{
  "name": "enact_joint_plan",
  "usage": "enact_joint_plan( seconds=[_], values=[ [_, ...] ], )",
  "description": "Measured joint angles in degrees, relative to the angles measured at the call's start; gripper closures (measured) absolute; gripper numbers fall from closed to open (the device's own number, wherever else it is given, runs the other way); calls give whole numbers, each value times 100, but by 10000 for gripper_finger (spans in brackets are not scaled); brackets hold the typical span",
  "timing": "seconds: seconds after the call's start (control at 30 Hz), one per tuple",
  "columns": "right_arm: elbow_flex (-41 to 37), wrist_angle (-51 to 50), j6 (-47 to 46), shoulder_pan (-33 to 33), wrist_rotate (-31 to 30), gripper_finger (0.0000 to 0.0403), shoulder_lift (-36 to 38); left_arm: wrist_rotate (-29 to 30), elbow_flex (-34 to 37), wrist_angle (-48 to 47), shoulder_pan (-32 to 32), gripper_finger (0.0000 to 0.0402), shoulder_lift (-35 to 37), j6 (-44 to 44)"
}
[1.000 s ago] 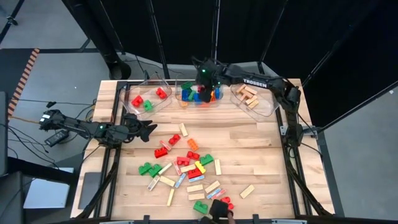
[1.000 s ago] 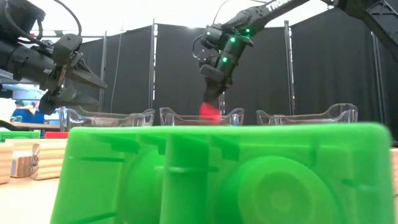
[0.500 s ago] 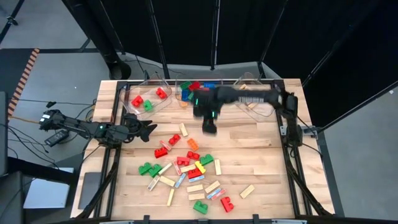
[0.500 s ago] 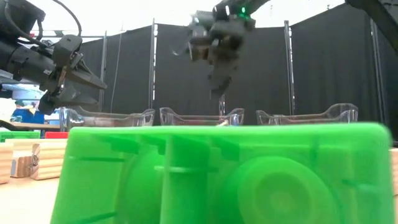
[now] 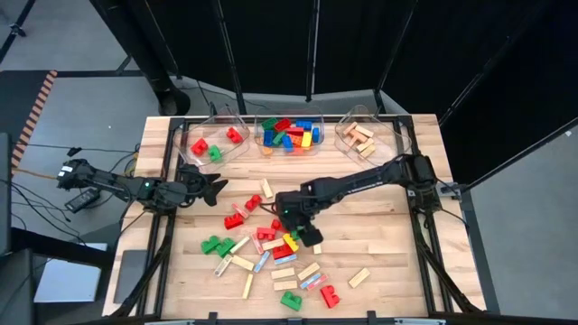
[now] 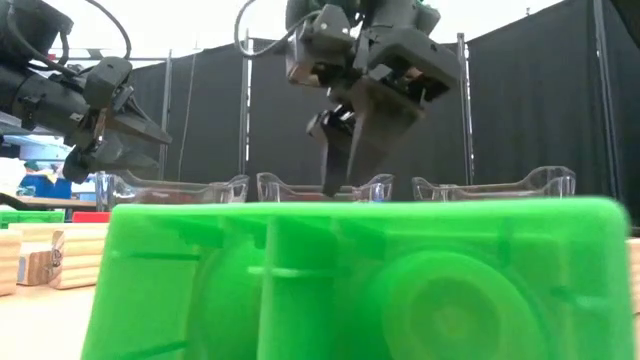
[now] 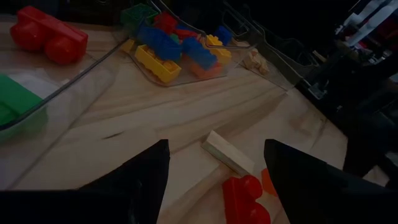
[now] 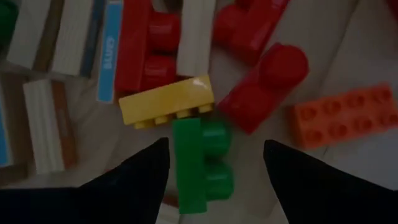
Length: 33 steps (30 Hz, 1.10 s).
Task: Sort blocks by size
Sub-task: Put the small green game piece into the left transparent bin
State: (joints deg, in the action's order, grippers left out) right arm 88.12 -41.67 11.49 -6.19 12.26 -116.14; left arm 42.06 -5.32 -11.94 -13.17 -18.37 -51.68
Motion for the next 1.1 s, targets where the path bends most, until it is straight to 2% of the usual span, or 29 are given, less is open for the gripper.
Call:
enact_joint_plan(
  seconds=[0.13,0.33,0.63,0.77,0.87,1.1],
  values=[
    [-175,76,-539,10,212,123,0,-23,0,-2,-1,133,0,1],
    [-485,635,-725,-62,264,116,0,-59,0,-7,0,133,0,37],
    [-1260,1106,-877,-82,-177,120,20,-59,0,-7,-1,133,0,42],
    [-1402,1161,-1014,-93,-715,157,39,-59,0,-7,0,133,0,42],
    [-1333,1145,-1011,-93,-842,226,27,-59,0,-7,-1,133,0,42],
    [-1031,1067,-883,8,-990,230,-15,-59,0,-4,0,133,0,42]
  ],
)
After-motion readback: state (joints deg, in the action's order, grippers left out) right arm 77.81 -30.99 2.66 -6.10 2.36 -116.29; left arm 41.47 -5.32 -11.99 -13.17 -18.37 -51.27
